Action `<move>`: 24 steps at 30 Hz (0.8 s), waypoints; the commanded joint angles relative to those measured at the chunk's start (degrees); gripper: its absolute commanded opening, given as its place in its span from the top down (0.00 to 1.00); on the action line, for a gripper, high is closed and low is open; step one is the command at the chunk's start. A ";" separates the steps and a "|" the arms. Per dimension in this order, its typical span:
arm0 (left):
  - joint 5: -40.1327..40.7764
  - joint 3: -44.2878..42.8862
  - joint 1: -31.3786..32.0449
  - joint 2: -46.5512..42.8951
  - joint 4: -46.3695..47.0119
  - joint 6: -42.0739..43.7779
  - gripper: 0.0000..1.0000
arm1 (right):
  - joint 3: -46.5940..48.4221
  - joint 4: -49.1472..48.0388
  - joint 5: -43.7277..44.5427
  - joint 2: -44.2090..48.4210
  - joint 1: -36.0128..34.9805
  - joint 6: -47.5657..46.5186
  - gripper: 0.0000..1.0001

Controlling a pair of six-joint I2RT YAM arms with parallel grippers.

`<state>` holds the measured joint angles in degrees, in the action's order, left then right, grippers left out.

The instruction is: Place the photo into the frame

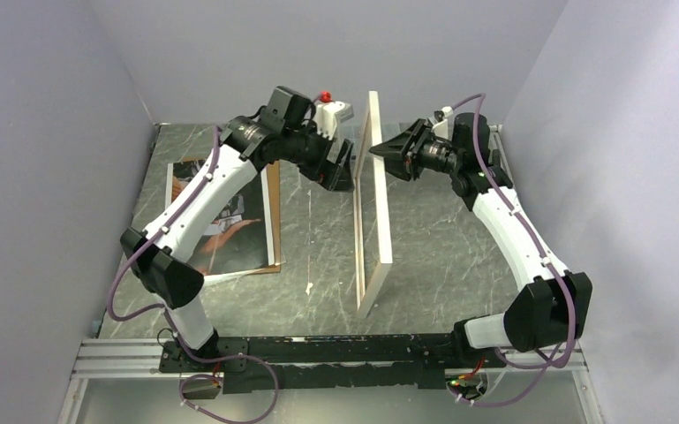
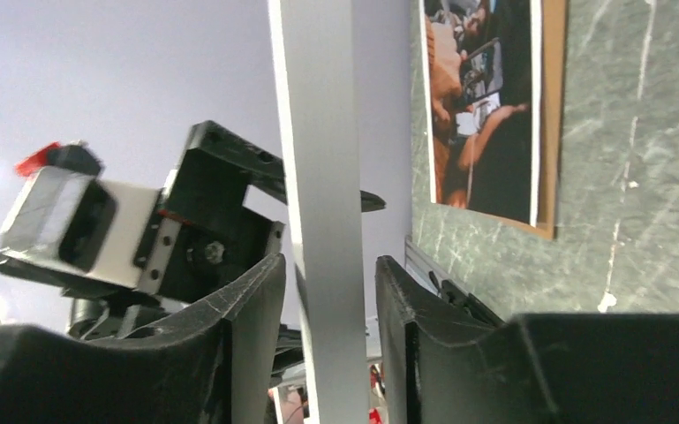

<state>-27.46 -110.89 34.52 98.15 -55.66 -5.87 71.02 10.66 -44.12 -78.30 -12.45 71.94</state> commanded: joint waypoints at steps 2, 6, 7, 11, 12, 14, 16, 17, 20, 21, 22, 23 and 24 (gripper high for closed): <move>1.38 -7.80 4.34 3.23 0.07 0.41 0.06 | -2.31 5.15 -3.61 2.66 2.77 -4.56 0.49; 2.83 -7.03 5.55 4.52 0.81 0.60 0.06 | -1.10 10.83 -4.30 3.64 6.96 -8.91 0.44; 3.61 -5.63 5.55 4.40 1.16 0.64 0.06 | -0.42 12.97 -4.12 3.86 7.99 -10.63 0.44; 7.16 -0.76 5.47 3.45 1.92 2.05 0.07 | 5.23 25.89 0.01 3.68 10.73 -20.62 0.36; 8.03 0.50 5.42 3.25 2.03 2.42 0.07 | 6.92 29.64 1.94 3.50 10.99 -23.79 0.33; 9.11 2.80 5.18 3.02 2.00 2.97 0.07 | 8.41 34.37 4.73 3.11 11.06 -28.18 0.23; 10.13 5.07 4.66 2.95 2.24 3.18 0.07 | 8.75 37.95 7.60 2.96 11.13 -31.39 0.22; 10.42 6.26 4.25 2.93 2.55 3.36 0.08 | 8.26 38.89 8.80 3.12 11.11 -32.76 0.22; 11.31 10.22 2.72 2.48 4.45 4.04 0.09 | 7.03 42.36 13.03 3.08 11.07 -36.70 0.25; 11.60 11.35 2.28 2.31 5.03 4.21 0.09 | 6.62 43.16 14.24 3.15 11.10 -37.77 0.27; 11.59 12.30 1.77 2.11 5.45 4.40 0.10 | 6.02 43.68 15.33 3.28 11.10 -38.49 0.28; 11.54 13.32 1.37 1.98 5.88 4.60 0.10 | 5.59 44.19 16.46 3.45 11.11 -39.36 0.30; 11.61 14.32 1.01 1.82 6.29 4.84 0.10 | 5.27 44.71 17.67 3.60 11.13 -40.03 0.32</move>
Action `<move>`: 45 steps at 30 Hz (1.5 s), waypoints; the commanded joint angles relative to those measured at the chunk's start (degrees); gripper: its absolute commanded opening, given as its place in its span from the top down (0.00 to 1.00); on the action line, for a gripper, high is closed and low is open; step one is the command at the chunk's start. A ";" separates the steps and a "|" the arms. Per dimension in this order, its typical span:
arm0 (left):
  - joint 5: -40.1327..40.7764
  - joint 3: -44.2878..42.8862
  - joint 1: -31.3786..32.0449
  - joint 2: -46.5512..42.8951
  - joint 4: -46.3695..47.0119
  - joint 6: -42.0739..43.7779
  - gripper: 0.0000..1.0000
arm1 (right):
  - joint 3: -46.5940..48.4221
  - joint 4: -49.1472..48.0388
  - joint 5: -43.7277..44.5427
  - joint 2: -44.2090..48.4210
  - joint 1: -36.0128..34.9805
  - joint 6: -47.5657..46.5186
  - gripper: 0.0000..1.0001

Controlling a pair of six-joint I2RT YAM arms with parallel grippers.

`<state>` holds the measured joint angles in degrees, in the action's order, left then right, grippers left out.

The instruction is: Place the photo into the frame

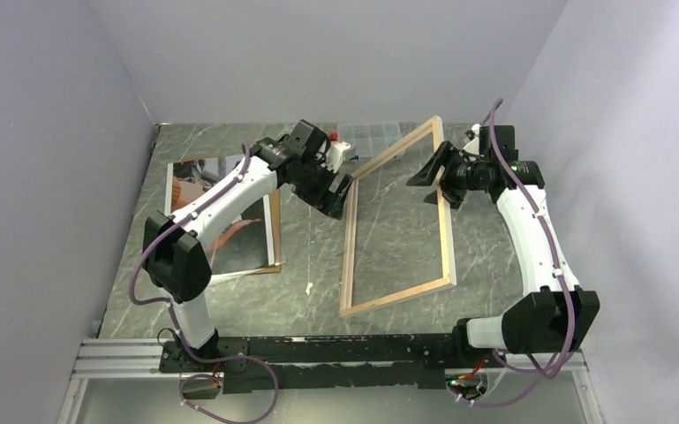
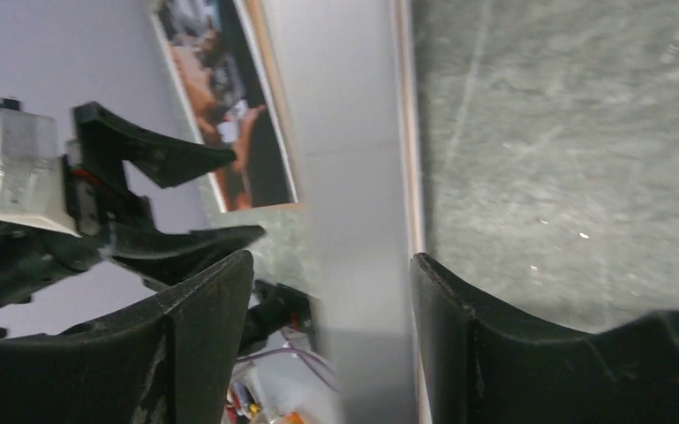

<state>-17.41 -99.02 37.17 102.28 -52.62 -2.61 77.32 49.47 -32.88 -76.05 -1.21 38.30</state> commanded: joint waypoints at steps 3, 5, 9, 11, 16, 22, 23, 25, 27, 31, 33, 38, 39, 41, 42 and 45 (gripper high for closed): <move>2.39 6.41 -2.61 -2.84 5.12 1.91 0.11 | -2.24 6.33 8.85 1.84 -0.17 -7.63 0.36; 3.71 9.75 -3.57 -2.75 6.97 4.37 0.12 | -3.47 5.91 9.38 2.10 -0.12 -7.97 0.41; 3.12 14.20 -7.00 0.43 7.85 6.03 0.16 | -8.14 2.93 9.60 2.73 -0.17 -7.57 0.54; 4.77 15.94 -7.78 1.81 8.83 7.62 0.20 | -10.42 2.19 10.30 2.77 -0.11 -7.85 0.55; 8.95 20.22 -8.21 1.91 14.40 10.39 0.20 | -14.70 0.01 11.96 2.77 -0.17 -8.46 0.56; 14.00 22.89 -8.11 4.53 17.57 13.39 0.20 | -18.68 -3.50 14.83 1.05 -0.13 -7.63 0.56; 15.04 23.58 -8.08 4.81 18.41 14.14 0.20 | -19.52 -4.16 15.20 0.59 -0.11 -7.47 0.56; 16.99 25.34 -8.08 5.15 20.57 15.71 0.21 | -20.73 -5.49 15.53 -0.49 -0.11 -7.14 0.55; 17.23 27.54 -8.08 5.09 23.12 17.97 0.21 | -21.85 -6.58 16.36 -1.69 -0.11 -6.64 0.55; 18.48 29.42 -7.96 4.79 25.68 19.38 0.21 | -23.87 -9.55 17.22 -3.44 -0.13 -5.64 0.54; 17.87 29.68 -7.63 4.49 25.55 19.30 0.21 | -24.00 -10.68 18.05 -4.62 -0.13 -5.32 0.55; 18.86 31.12 -5.40 4.15 26.17 20.85 0.21 | -24.17 -13.31 18.74 -8.62 -0.26 -4.84 0.55; 18.90 31.55 -5.14 3.85 26.44 21.11 0.21 | -24.16 -13.66 18.86 -9.57 -0.22 -4.76 0.55; 18.83 32.04 -4.93 3.58 26.67 21.15 0.21 | -23.91 -14.48 19.24 -11.45 -0.23 -4.58 0.54; 18.82 32.19 -4.92 3.58 26.69 21.05 0.21 | -23.39 -14.80 19.64 -12.38 -0.26 -4.37 0.54; 19.34 32.16 -4.92 3.72 26.25 20.98 0.20 | -22.37 -16.30 19.91 -15.55 -0.23 -3.31 0.54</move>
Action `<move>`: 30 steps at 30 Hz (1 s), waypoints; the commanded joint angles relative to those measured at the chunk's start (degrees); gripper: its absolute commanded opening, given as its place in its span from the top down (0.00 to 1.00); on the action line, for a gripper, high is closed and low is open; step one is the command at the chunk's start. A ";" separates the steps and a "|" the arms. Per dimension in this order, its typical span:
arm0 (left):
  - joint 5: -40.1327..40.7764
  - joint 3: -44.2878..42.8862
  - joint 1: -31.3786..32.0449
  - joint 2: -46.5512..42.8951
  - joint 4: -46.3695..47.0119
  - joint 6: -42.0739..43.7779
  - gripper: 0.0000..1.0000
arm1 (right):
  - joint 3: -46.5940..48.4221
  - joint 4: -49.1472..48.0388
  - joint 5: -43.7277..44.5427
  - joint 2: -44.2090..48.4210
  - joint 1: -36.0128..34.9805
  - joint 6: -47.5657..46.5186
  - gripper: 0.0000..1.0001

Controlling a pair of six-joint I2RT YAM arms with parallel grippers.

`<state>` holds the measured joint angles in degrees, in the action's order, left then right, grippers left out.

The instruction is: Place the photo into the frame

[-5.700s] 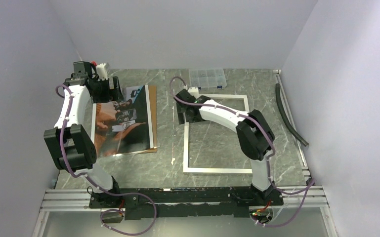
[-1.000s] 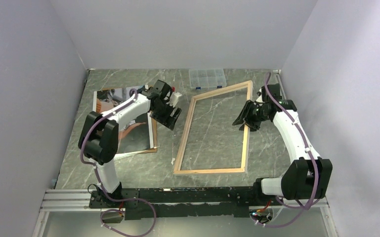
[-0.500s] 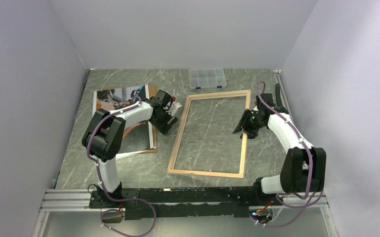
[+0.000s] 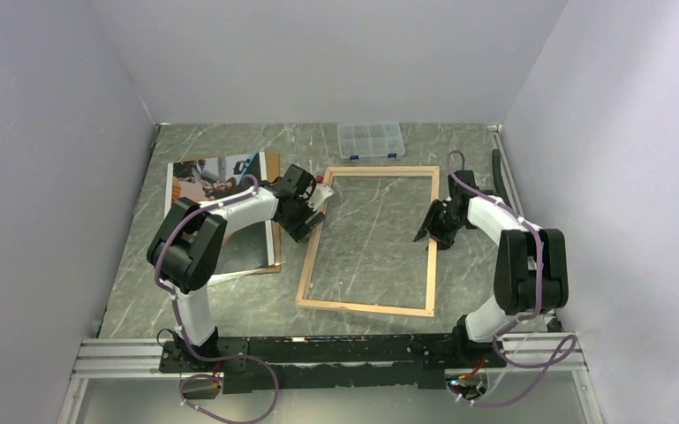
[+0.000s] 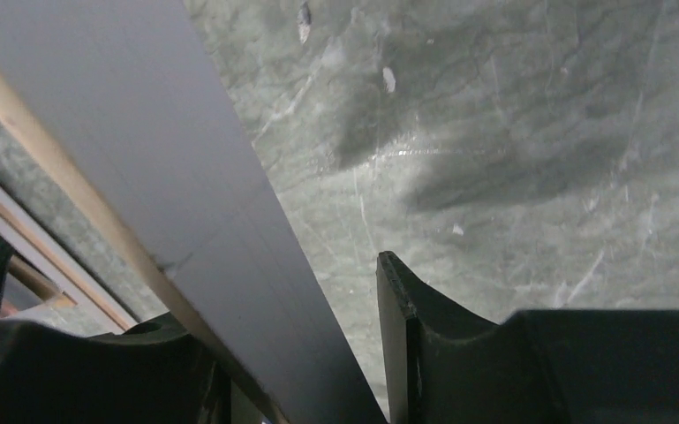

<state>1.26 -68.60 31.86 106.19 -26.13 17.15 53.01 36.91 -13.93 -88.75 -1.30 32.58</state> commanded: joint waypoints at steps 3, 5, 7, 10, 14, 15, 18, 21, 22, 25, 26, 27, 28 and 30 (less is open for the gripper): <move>1.11 1.84 0.40 -0.54 -0.56 1.21 0.21 | 3.22 -4.85 1.44 -5.51 -0.17 3.15 0.54; 0.84 2.20 0.40 -1.06 -0.81 1.22 0.21 | 4.26 -5.61 1.73 -6.99 -0.11 3.36 0.54; 0.39 2.24 0.40 -1.35 -1.41 1.06 0.21 | 5.92 -5.93 2.25 -8.63 -0.13 3.39 0.54; -0.01 2.54 0.38 -1.86 -1.99 1.17 0.21 | 8.70 -6.35 1.97 -11.81 -0.17 2.59 0.53; -0.52 3.65 0.38 -2.54 -2.04 1.66 0.21 | 11.87 -5.51 2.52 -15.45 -0.26 1.63 0.41; -0.77 3.91 0.40 -2.73 -2.00 1.74 0.21 | 12.42 -5.24 2.67 -16.21 -0.26 1.27 0.35; -0.82 4.56 0.56 -3.32 -1.90 1.92 0.21 | 13.30 -4.47 3.26 -18.11 -0.35 0.19 0.24; -1.17 4.49 0.90 -3.45 -2.07 1.77 0.21 | 13.24 -5.07 3.54 -18.36 -0.33 0.20 0.20; -1.62 4.40 0.96 -3.38 -2.20 1.63 0.21 | 13.44 -5.23 3.45 -18.57 -0.29 0.31 0.20; -2.64 3.92 1.34 -2.97 -2.77 0.73 0.21 | 14.56 -5.26 2.40 -19.84 -0.28 0.71 0.20; -3.00 3.57 1.36 -2.55 -3.07 0.07 0.21 | 14.84 -5.43 2.08 -20.27 -0.30 0.87 0.20; -3.46 3.30 1.35 -2.20 -3.38 -0.47 0.20 | 15.36 -5.35 1.81 -20.89 -0.28 0.98 0.19; -4.05 3.08 1.38 -1.84 -3.66 -0.93 0.21 | 16.12 -5.07 1.73 -21.45 -0.35 0.88 0.20; -5.06 2.60 1.66 -1.36 -4.27 -1.89 0.20 | 17.98 -4.06 1.92 -22.97 -0.31 0.75 0.19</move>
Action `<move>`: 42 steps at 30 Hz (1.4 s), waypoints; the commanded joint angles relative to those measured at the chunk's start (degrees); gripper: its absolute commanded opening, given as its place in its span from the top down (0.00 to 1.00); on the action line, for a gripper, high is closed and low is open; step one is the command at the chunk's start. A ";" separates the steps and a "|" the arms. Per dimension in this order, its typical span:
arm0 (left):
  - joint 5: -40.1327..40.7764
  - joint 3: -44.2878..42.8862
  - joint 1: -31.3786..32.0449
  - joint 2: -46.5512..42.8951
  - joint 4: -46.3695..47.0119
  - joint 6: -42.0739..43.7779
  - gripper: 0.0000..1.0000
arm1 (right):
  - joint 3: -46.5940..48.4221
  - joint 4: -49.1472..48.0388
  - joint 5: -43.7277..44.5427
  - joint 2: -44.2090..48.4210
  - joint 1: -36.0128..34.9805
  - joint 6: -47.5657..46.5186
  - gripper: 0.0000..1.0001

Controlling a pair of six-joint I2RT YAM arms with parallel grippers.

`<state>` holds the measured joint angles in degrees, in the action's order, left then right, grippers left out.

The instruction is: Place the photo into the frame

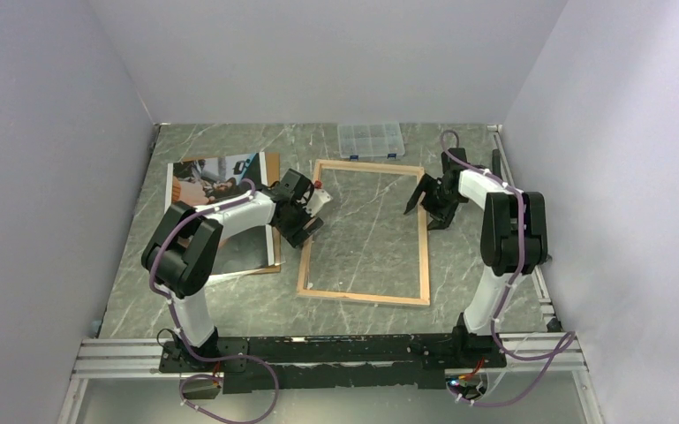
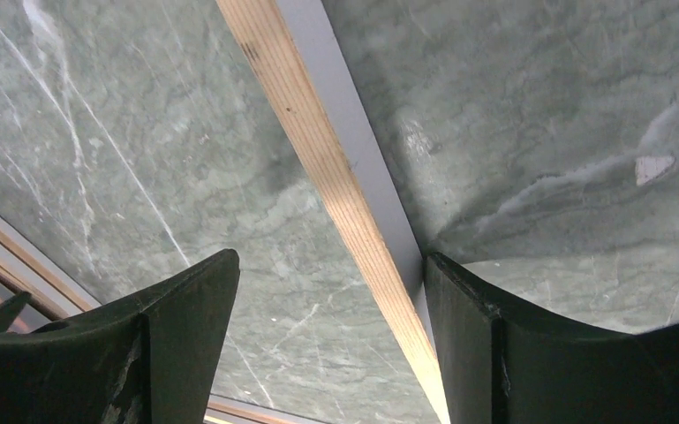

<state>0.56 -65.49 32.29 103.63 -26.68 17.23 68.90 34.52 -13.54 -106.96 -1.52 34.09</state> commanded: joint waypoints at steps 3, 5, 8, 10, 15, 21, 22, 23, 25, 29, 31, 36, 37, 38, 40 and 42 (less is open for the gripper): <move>-5.71 -0.72 2.82 0.97 -3.99 -3.03 0.20 | 5.48 -0.42 1.73 -6.40 -0.06 -0.90 0.20; -5.98 -1.14 3.99 0.90 -4.06 -3.55 0.20 | 7.08 0.46 1.95 -7.13 -0.02 -0.76 0.20; -6.36 -3.22 5.02 1.56 -4.42 -4.21 0.20 | 7.94 1.50 3.51 -6.72 0.01 -0.13 0.20; -6.01 -4.53 5.22 2.43 -4.31 -4.21 0.20 | 7.28 1.80 5.08 -5.50 0.02 0.37 0.20; -3.37 -6.48 5.23 5.02 -3.17 -3.42 0.20 | 0.82 0.12 9.45 -0.27 0.15 2.90 0.20; -1.46 -7.75 5.24 6.68 -2.19 -2.96 0.20 | -6.09 -1.92 11.39 1.91 0.45 4.69 0.21; -1.41 -7.87 5.20 6.81 -2.28 -2.99 0.20 | -6.82 -2.21 11.93 2.23 0.53 4.80 0.21; -1.60 -7.89 5.23 6.77 -2.37 -3.00 0.20 | -7.38 -2.25 12.48 2.72 0.62 5.00 0.21; -2.01 -7.70 5.24 6.32 -2.65 -2.74 0.19 | -7.96 -2.46 13.39 4.11 0.82 5.22 0.20; -2.20 -8.83 5.06 5.00 -4.68 -2.47 0.18 | -5.03 -0.88 17.28 6.76 1.34 4.73 0.15; -3.29 -11.44 3.99 4.05 -8.10 -2.98 0.17 | -2.25 0.87 19.62 8.98 1.30 4.54 0.09; -10.49 -19.50 -4.98 -1.45 -19.12 -3.75 0.09 | 0.74 1.09 22.16 17.79 -1.78 5.42 0.00; -11.59 -21.45 -7.28 -2.26 -21.48 -3.52 0.07 | 1.38 1.12 22.60 18.53 -3.30 5.83 0.00; -12.52 -23.37 -9.93 -2.90 -23.55 -3.17 0.06 | 2.16 1.57 23.20 18.87 -5.24 6.35 0.00; -13.18 -26.90 -14.79 -4.00 -27.41 -1.94 0.06 | 3.99 1.58 23.91 18.88 -10.09 6.96 0.00; -12.62 -29.27 -19.67 -5.34 -29.62 0.21 0.06 | 7.09 1.04 25.84 16.97 -17.94 7.23 0.00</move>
<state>-9.50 -88.95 20.82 104.44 -47.35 14.52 70.63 35.94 8.69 -89.17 -8.36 39.79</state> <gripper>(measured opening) 0.941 0.994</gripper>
